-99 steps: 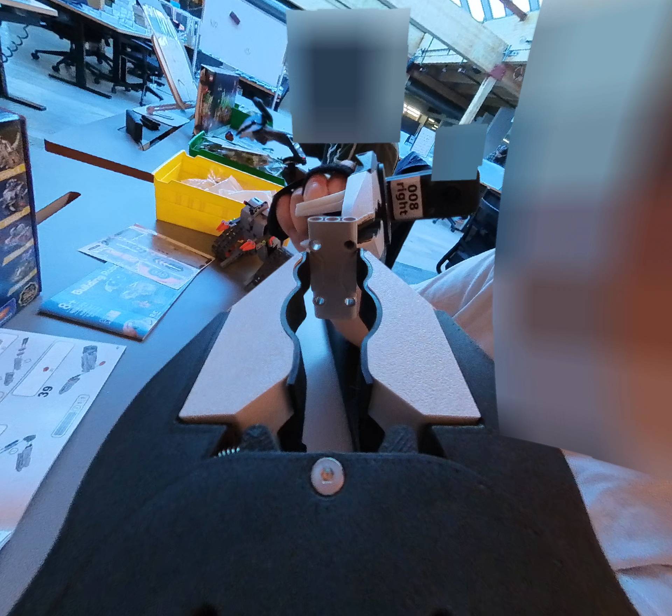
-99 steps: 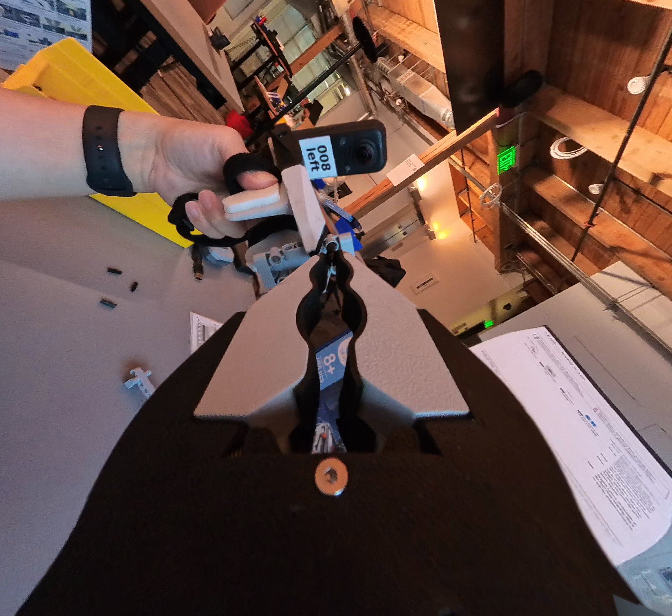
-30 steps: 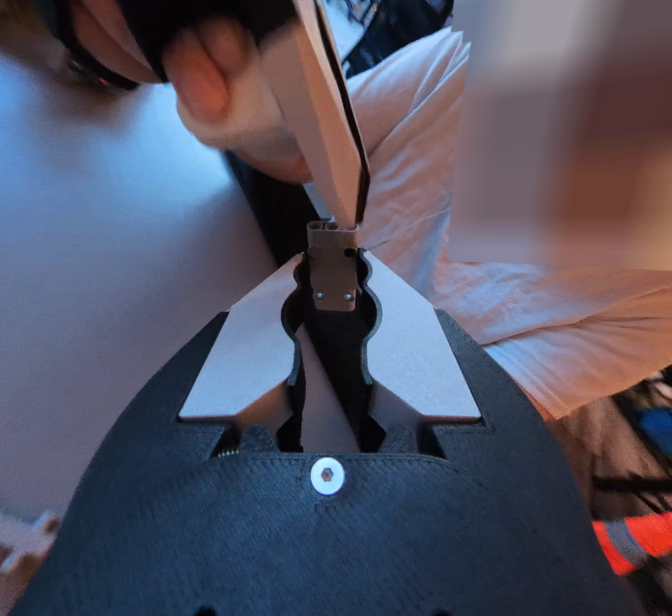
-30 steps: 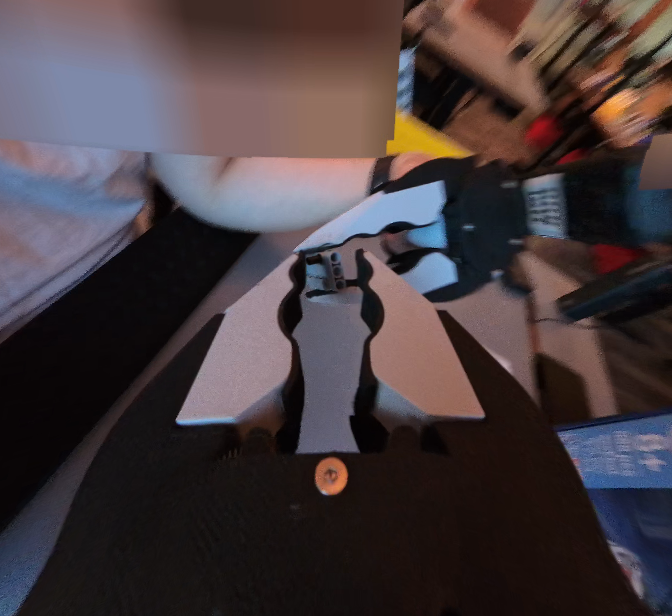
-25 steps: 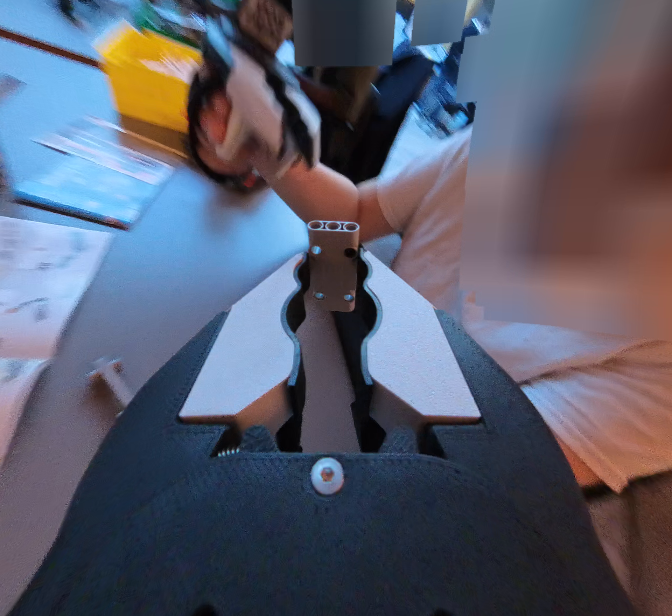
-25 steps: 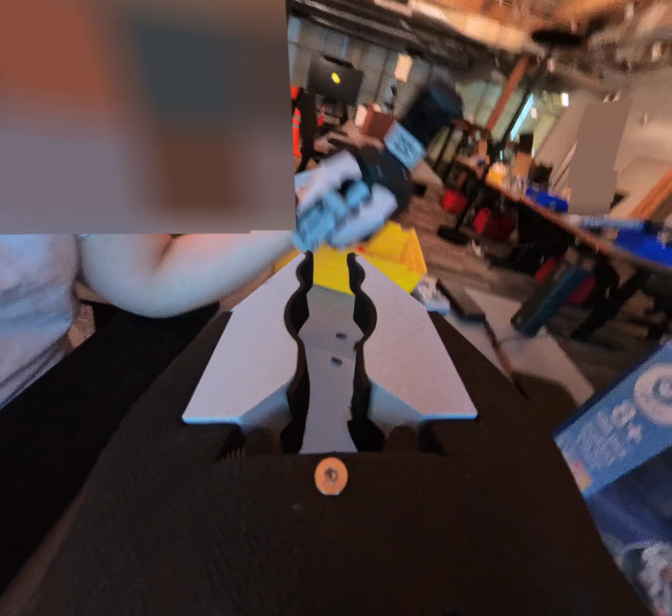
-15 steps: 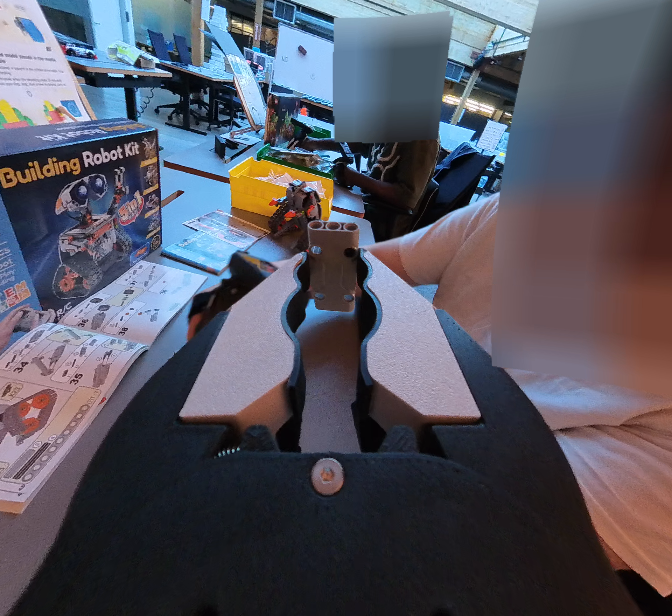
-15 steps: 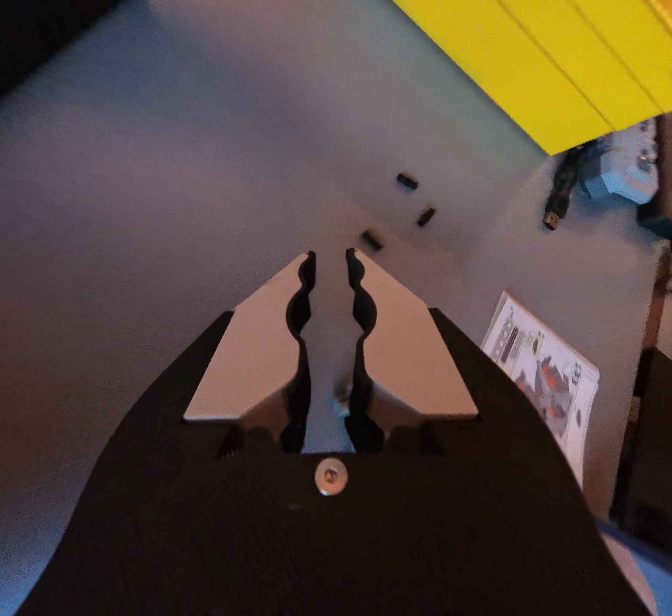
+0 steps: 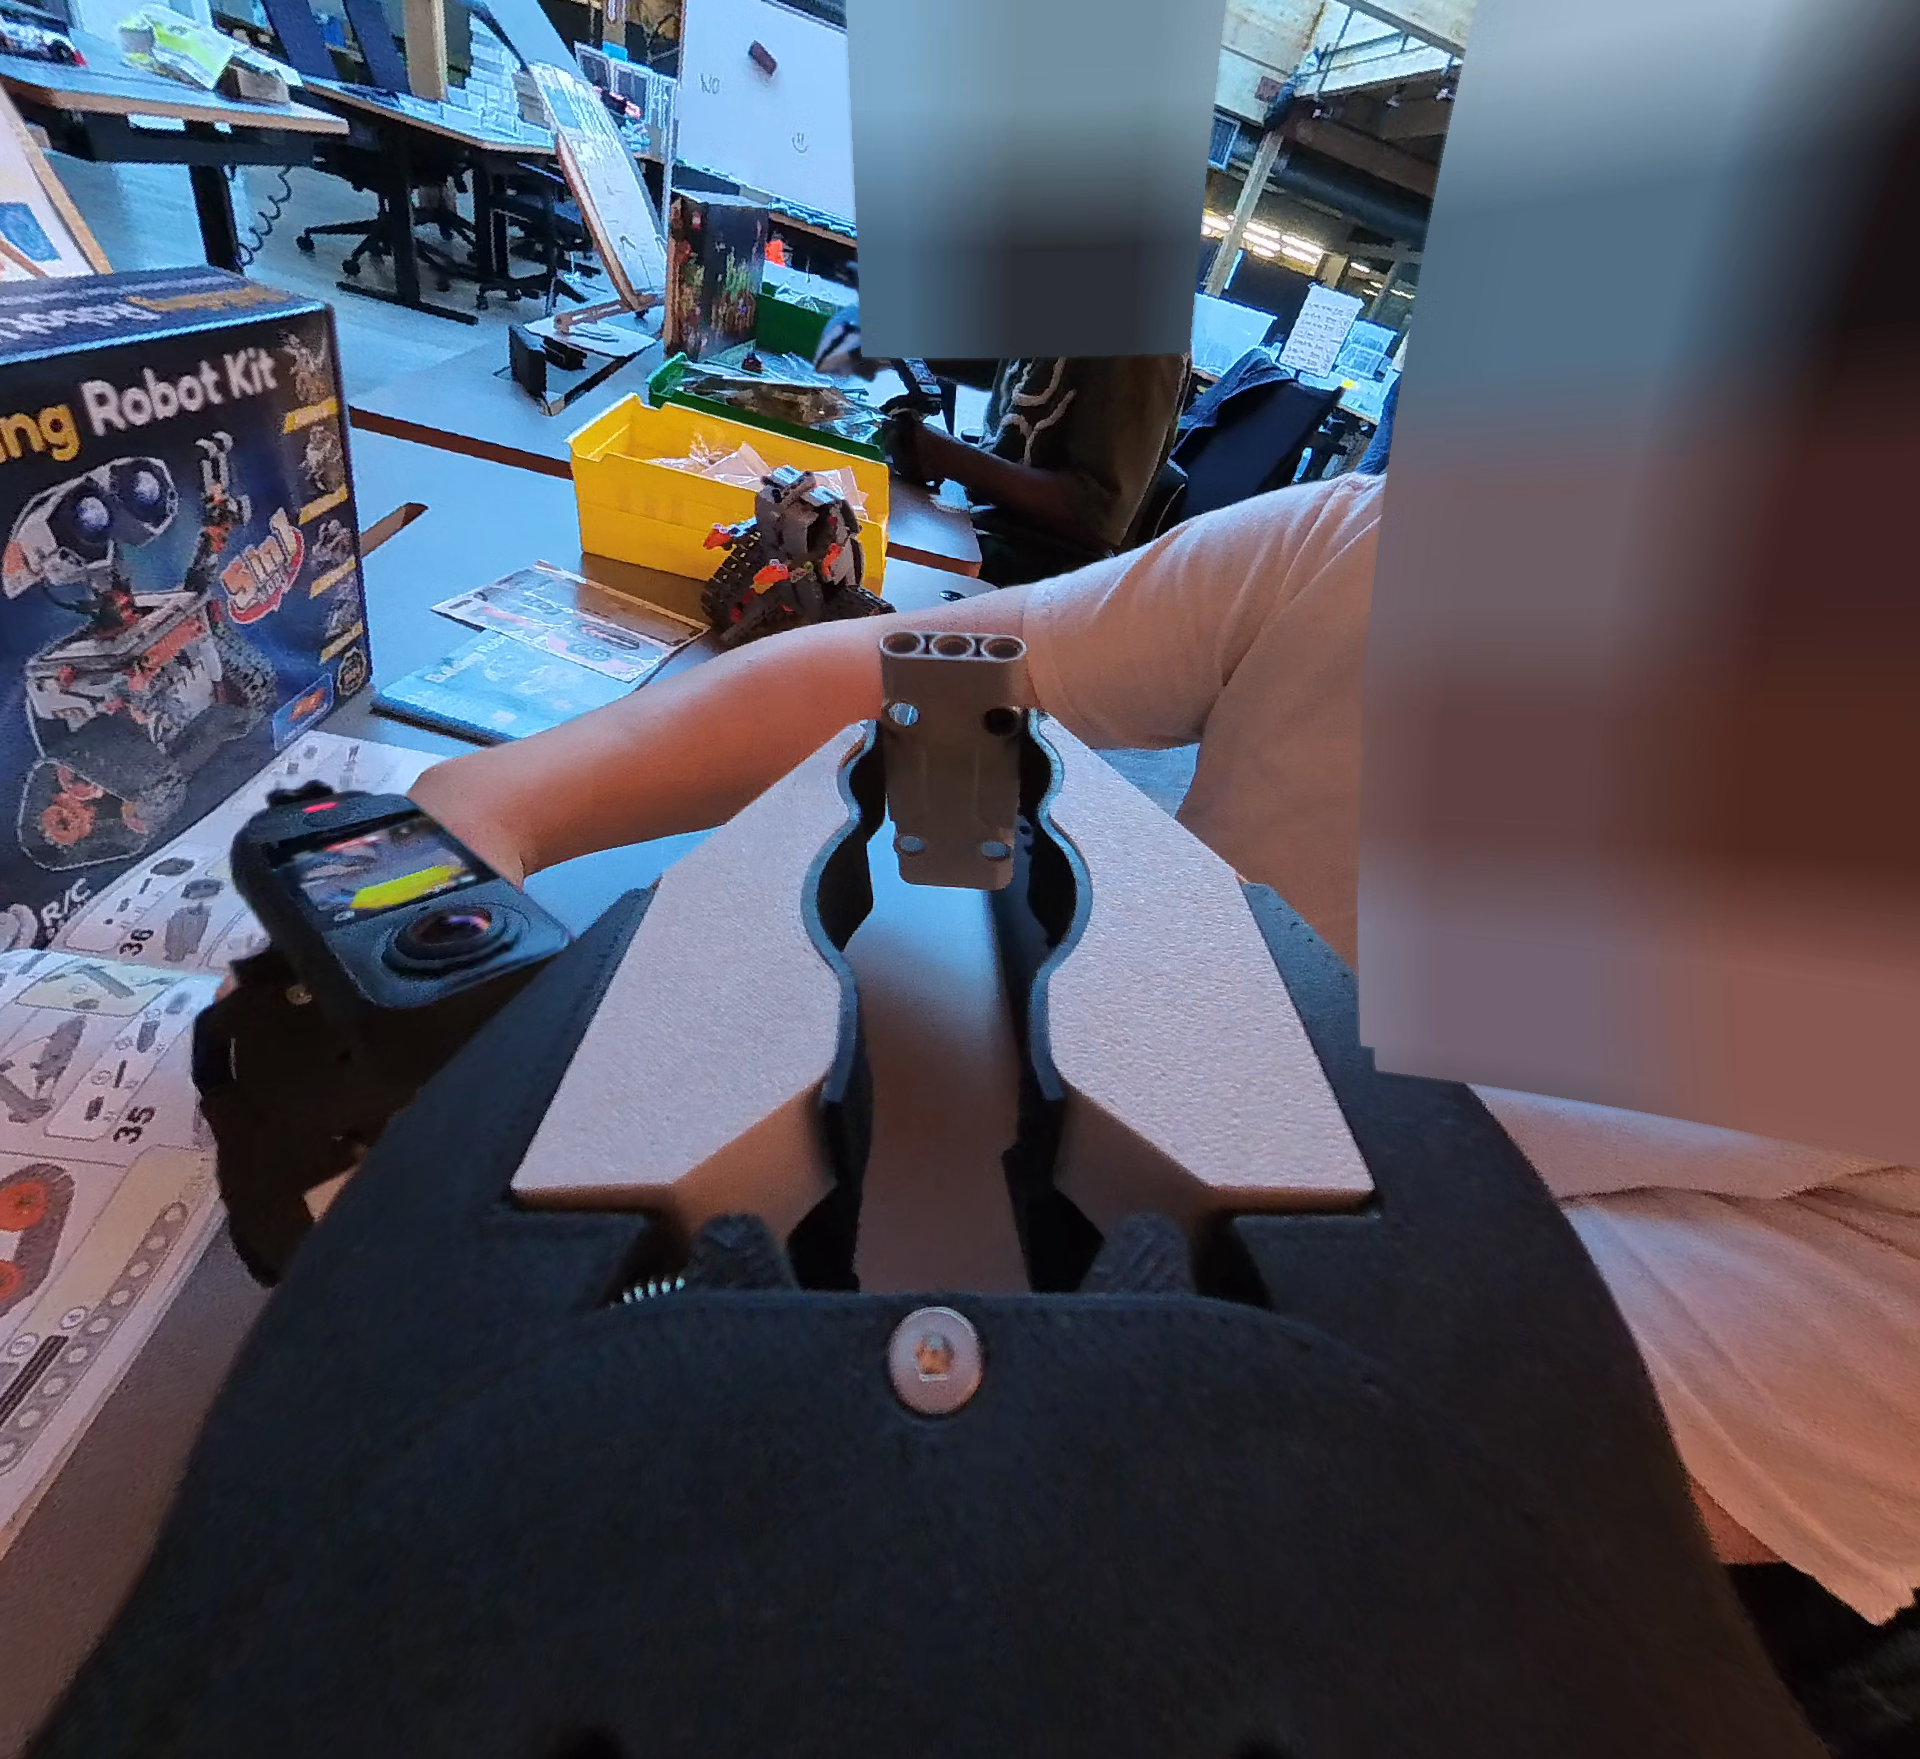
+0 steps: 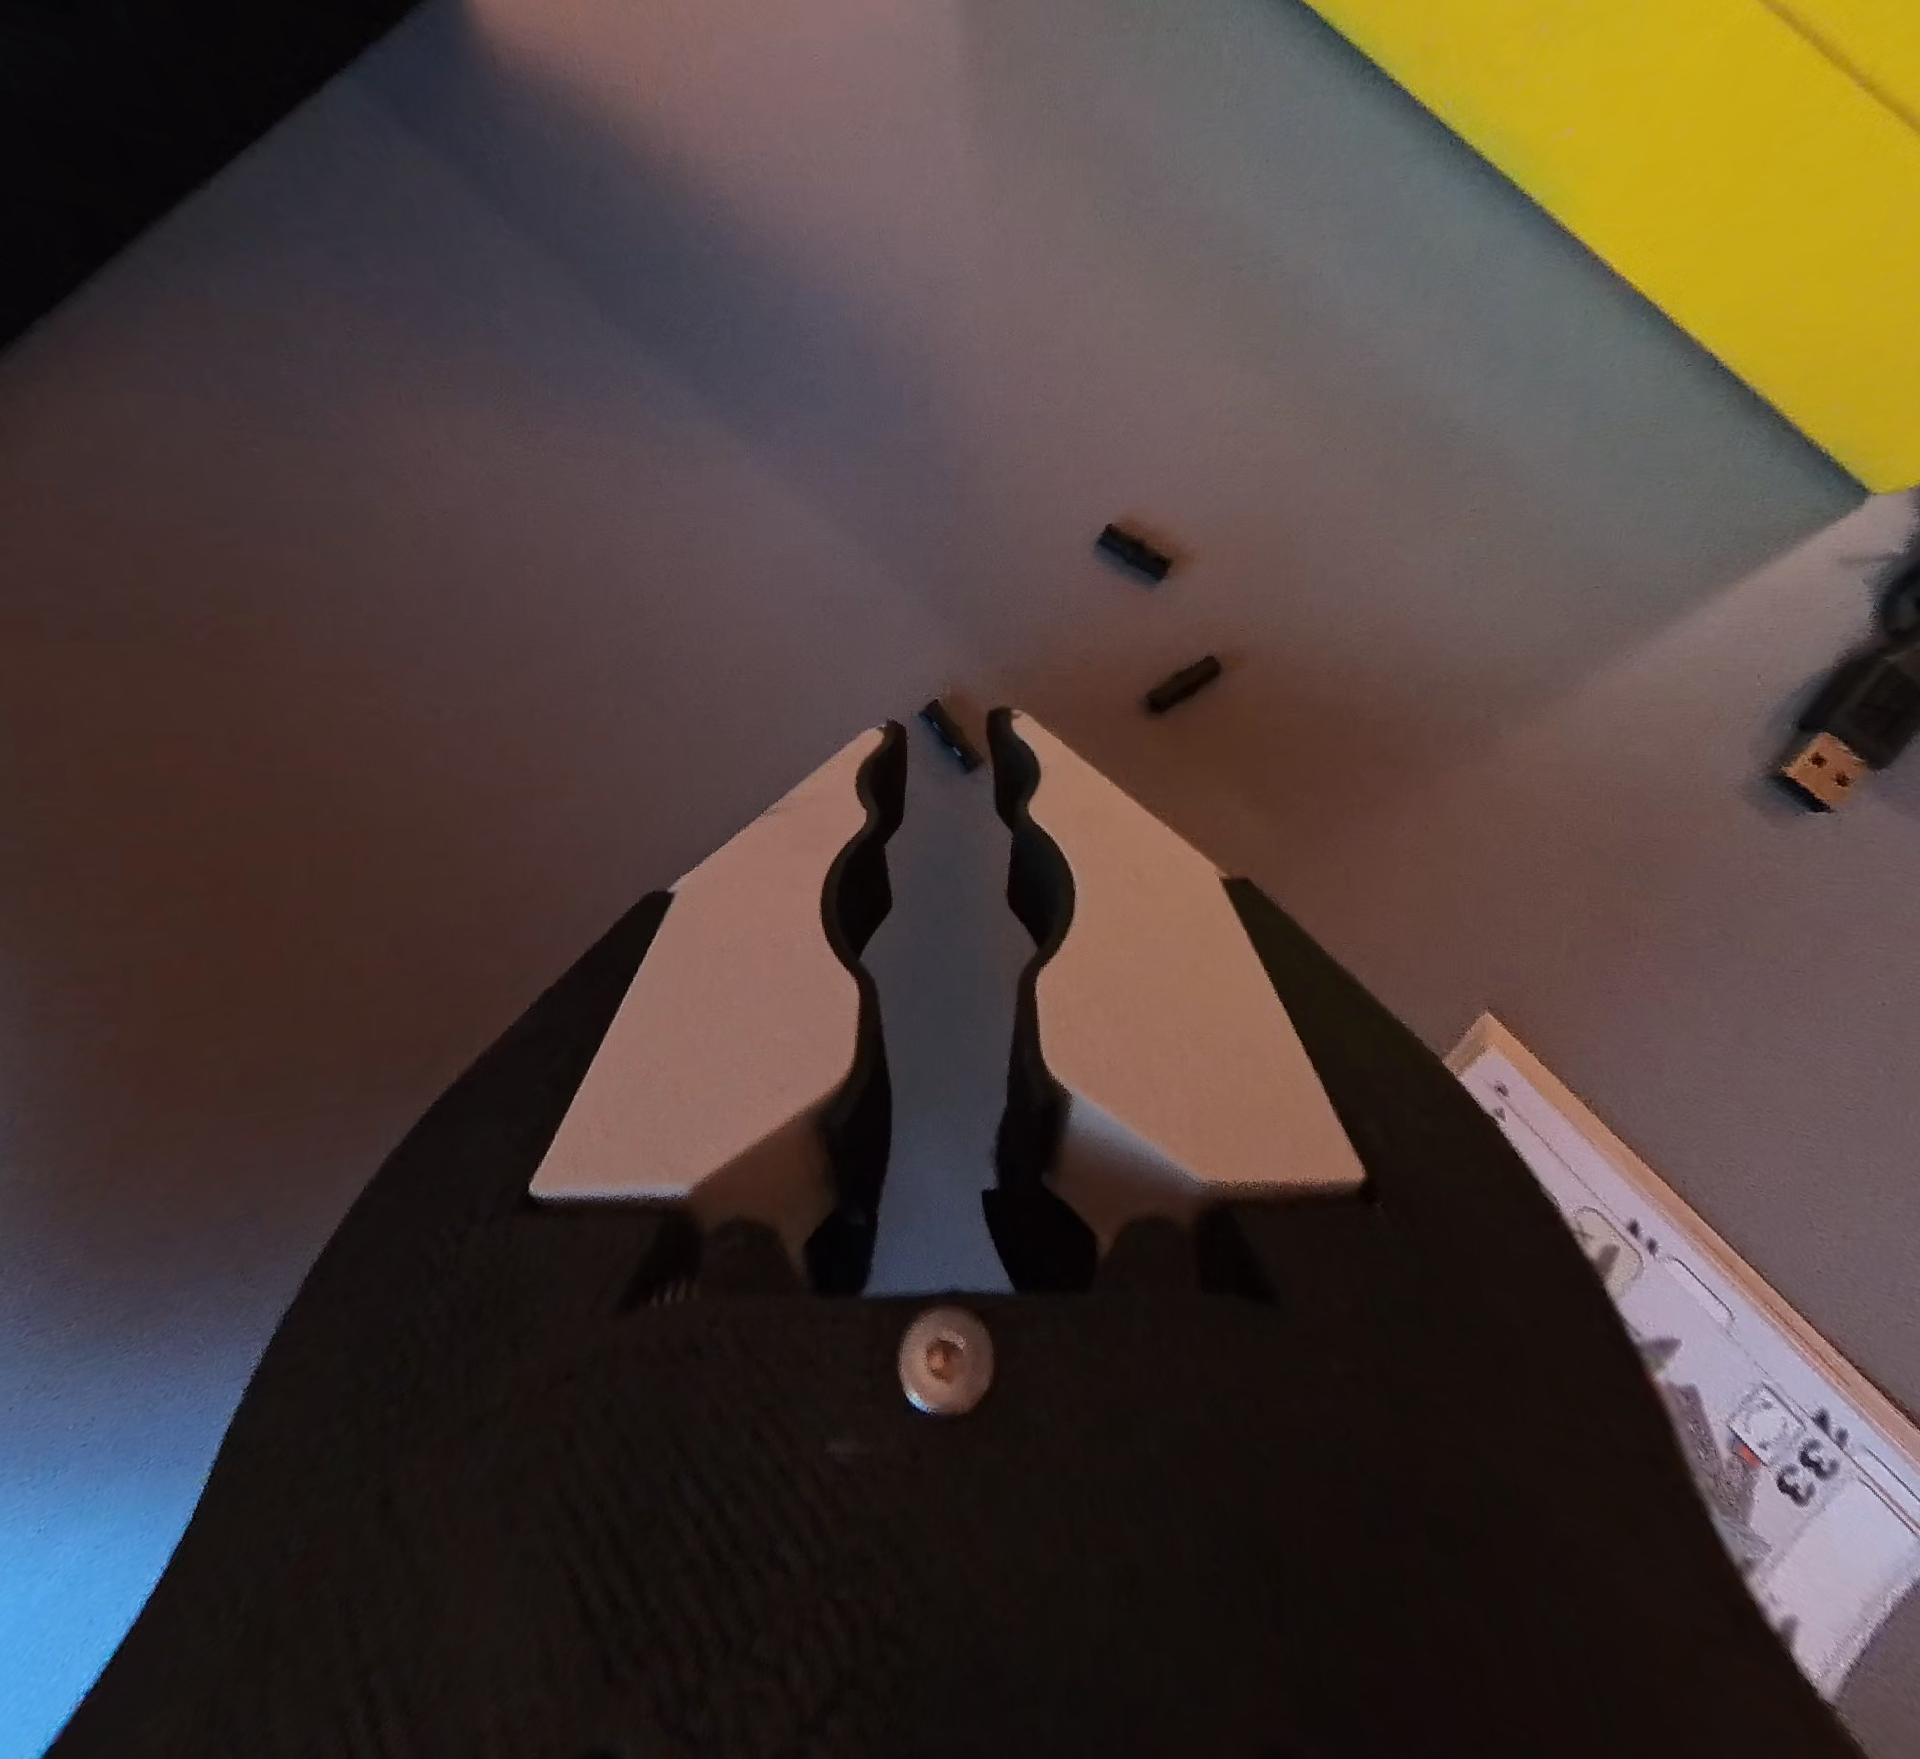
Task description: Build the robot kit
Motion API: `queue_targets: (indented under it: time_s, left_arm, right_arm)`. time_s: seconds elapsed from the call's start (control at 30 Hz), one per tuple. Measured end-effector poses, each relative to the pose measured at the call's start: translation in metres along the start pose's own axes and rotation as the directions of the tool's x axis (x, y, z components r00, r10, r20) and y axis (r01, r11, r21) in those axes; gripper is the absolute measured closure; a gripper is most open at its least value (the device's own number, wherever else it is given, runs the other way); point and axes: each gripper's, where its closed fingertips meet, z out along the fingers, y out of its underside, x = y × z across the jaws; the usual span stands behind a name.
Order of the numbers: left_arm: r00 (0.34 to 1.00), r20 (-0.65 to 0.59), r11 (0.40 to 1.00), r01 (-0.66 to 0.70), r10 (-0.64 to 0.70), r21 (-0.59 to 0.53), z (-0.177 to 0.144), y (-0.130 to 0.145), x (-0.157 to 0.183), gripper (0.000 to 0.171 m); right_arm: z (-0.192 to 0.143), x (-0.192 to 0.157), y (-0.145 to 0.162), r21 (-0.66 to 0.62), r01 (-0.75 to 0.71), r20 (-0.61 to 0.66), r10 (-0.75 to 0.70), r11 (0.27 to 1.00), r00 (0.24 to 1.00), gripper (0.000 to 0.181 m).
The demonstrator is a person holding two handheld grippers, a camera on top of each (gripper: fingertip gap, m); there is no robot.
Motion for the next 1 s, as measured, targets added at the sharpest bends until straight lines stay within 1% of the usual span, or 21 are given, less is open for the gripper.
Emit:
queue_targets:
  time_s: [0.13, 0.17, 0.23, 0.33, 0.37, 0.43, 0.53, 0.6, 0.67, 0.73, 0.8, 0.9, 1.0]
  left_arm:
    - [1.000, 0.000, 1.000, 0.022, -0.022, -0.010, 0.002, 0.002, -0.005, 0.149]
    - [1.000, -0.002, 1.000, 0.024, -0.024, -0.014, 0.003, 0.003, -0.005, 0.149]
    - [1.000, 0.001, 0.999, 0.026, -0.026, -0.023, 0.005, 0.004, -0.006, 0.149]
    - [0.999, 0.011, 0.999, 0.035, -0.035, -0.019, 0.004, 0.005, -0.008, 0.149]
    - [0.999, 0.018, 0.999, 0.041, -0.040, -0.015, 0.003, 0.005, -0.010, 0.148]
    - [0.998, 0.041, 0.999, 0.047, -0.047, -0.001, 0.000, 0.003, -0.013, 0.149]
    - [0.997, 0.062, 0.999, 0.047, -0.048, 0.019, -0.002, 0.000, -0.016, 0.149]
    - [0.996, 0.071, 0.999, 0.048, -0.050, 0.022, 0.000, -0.002, -0.019, 0.149]
    - [0.996, 0.080, 0.999, 0.042, -0.043, 0.013, 0.007, -0.004, -0.023, 0.149]
    - [0.997, 0.072, 0.999, 0.036, -0.036, 0.006, 0.018, -0.008, -0.025, 0.149]
    - [0.999, 0.032, 0.999, 0.040, -0.039, -0.018, 0.033, -0.010, -0.022, 0.149]
    - [0.999, -0.021, 0.995, 0.028, -0.030, -0.091, 0.061, -0.006, -0.015, 0.149]
    - [0.997, -0.071, 0.991, -0.005, -0.005, -0.137, 0.087, -0.007, -0.003, 0.149]
  right_arm:
    - [0.009, -0.001, 0.009, -0.029, -0.022, 0.020, 0.022, 0.999, 1.000, 0.171]
    - [0.010, -0.001, 0.006, 0.000, -0.029, 0.015, 0.029, 1.000, 0.999, 0.174]
    - [0.011, 0.000, 0.006, 0.020, -0.035, -0.004, 0.035, 0.999, 0.999, 0.175]
    - [0.009, -0.001, 0.007, 0.021, -0.082, -0.038, 0.083, 0.996, 0.996, 0.176]
    - [0.006, -0.002, 0.006, 0.031, -0.092, -0.057, 0.094, 0.995, 0.994, 0.176]
    - [-0.006, -0.005, -0.003, 0.094, -0.089, -0.132, 0.101, 0.992, 0.986, 0.176]
    - [-0.045, -0.015, -0.018, 0.150, -0.050, -0.304, 0.094, 0.987, 0.948, 0.176]
    - [-0.082, -0.028, -0.033, 0.169, 0.013, -0.442, 0.064, 0.985, 0.895, 0.177]
    - [-0.124, -0.051, -0.057, 0.193, 0.107, -0.559, 0.020, 0.975, 0.829, 0.176]
    - [-0.164, -0.078, -0.082, 0.181, 0.236, -0.682, -0.051, 0.955, 0.730, 0.176]
    - [-0.197, -0.104, -0.101, 0.128, 0.332, -0.784, -0.109, 0.935, 0.610, 0.177]
    - [-0.228, -0.137, -0.117, 0.041, 0.374, -0.864, -0.155, 0.927, 0.480, 0.176]
    - [-0.247, -0.159, -0.123, -0.031, 0.388, -0.916, -0.181, 0.921, 0.357, 0.177]
